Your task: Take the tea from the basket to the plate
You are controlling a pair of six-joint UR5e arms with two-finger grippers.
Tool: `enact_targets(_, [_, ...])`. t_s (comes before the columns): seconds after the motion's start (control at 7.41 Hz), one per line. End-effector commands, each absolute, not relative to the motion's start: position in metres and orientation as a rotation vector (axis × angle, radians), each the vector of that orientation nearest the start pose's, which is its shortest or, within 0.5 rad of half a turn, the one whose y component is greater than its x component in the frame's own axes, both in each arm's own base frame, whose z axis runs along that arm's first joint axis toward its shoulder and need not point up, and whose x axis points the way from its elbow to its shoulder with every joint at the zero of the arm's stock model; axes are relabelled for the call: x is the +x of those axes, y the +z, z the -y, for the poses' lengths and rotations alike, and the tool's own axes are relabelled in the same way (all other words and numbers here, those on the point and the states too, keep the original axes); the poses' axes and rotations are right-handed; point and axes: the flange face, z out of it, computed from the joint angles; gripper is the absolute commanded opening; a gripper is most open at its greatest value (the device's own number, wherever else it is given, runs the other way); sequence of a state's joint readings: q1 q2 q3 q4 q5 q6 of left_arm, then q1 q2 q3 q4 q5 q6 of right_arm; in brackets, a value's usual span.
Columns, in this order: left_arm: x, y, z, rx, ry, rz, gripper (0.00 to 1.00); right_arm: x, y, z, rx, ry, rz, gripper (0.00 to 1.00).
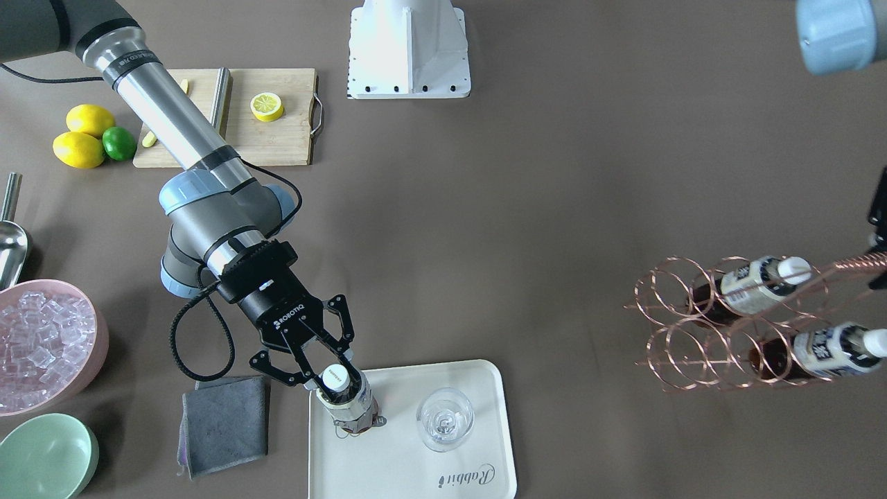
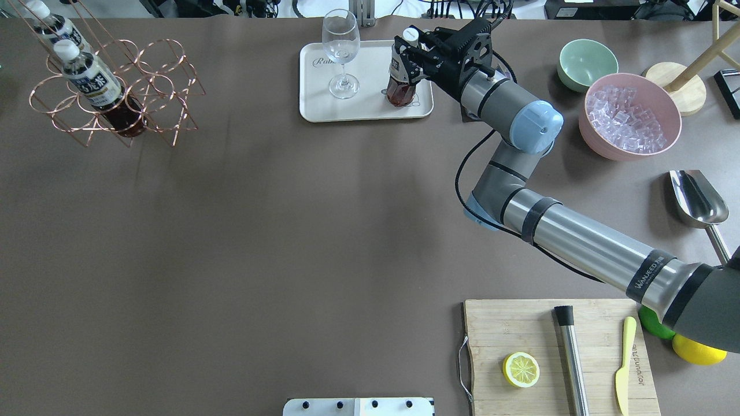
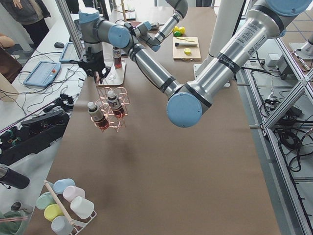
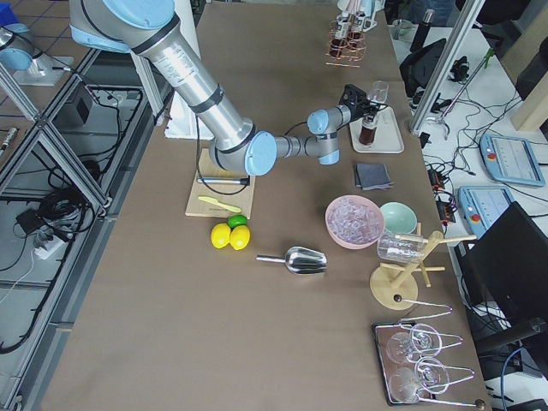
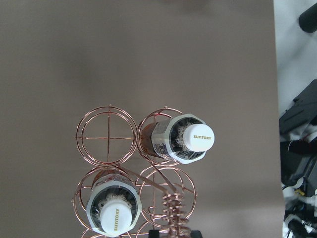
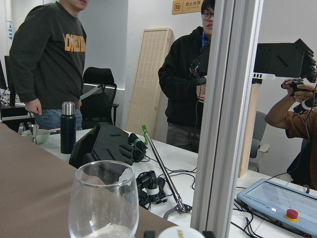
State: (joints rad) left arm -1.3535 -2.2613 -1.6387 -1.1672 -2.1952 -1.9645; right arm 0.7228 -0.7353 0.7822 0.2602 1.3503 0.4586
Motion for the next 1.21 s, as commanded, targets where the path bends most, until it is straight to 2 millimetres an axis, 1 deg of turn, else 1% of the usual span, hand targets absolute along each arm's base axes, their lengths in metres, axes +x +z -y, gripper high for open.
enact_targets(0.0, [-0.017, 0.389, 0.751, -0.404, -1.556, -0.653, 0.00, -0.471, 0.303, 0.626, 1.614, -0.103, 0.957, 0.30])
enact_targets(0.13, [-0.030, 0.419, 0.761, -0.398, -1.553, -0.648, 0.00, -0.473, 0.299, 0.624, 1.613, -0.099, 0.968, 0.99])
enact_targets(0.27, [-0.035, 0.437, 0.768, -0.394, -1.560, -0.651, 0.00, -0.472, 0.298, 0.623, 1.614, -0.100, 0.970, 1.00])
enact_targets(0.4, [-0.035, 0.449, 0.771, -0.391, -1.558, -0.652, 0.00, -0.467, 0.295, 0.624, 1.620, -0.097, 0.971, 1.00])
enact_targets(0.54, [-0.037, 0.454, 0.772, -0.381, -1.550, -0.656, 0.00, -0.458, 0.288, 0.627, 1.624, -0.092, 0.966, 1.00])
enact_targets(0.67, [-0.041, 0.455, 0.772, -0.379, -1.550, -0.657, 0.00, -0.445, 0.278, 0.629, 1.607, -0.134, 0.979, 1.00])
enact_targets(0.81, [-0.041, 0.455, 0.772, -0.380, -1.551, -0.656, 0.00, -0.421, 0.266, 0.634, 1.590, -0.185, 0.990, 1.00])
enact_targets(1.08, [-0.038, 0.455, 0.773, -0.375, -1.548, -0.655, 0.00, -0.362, 0.254, 0.648, 1.498, -0.357, 1.035, 1.00])
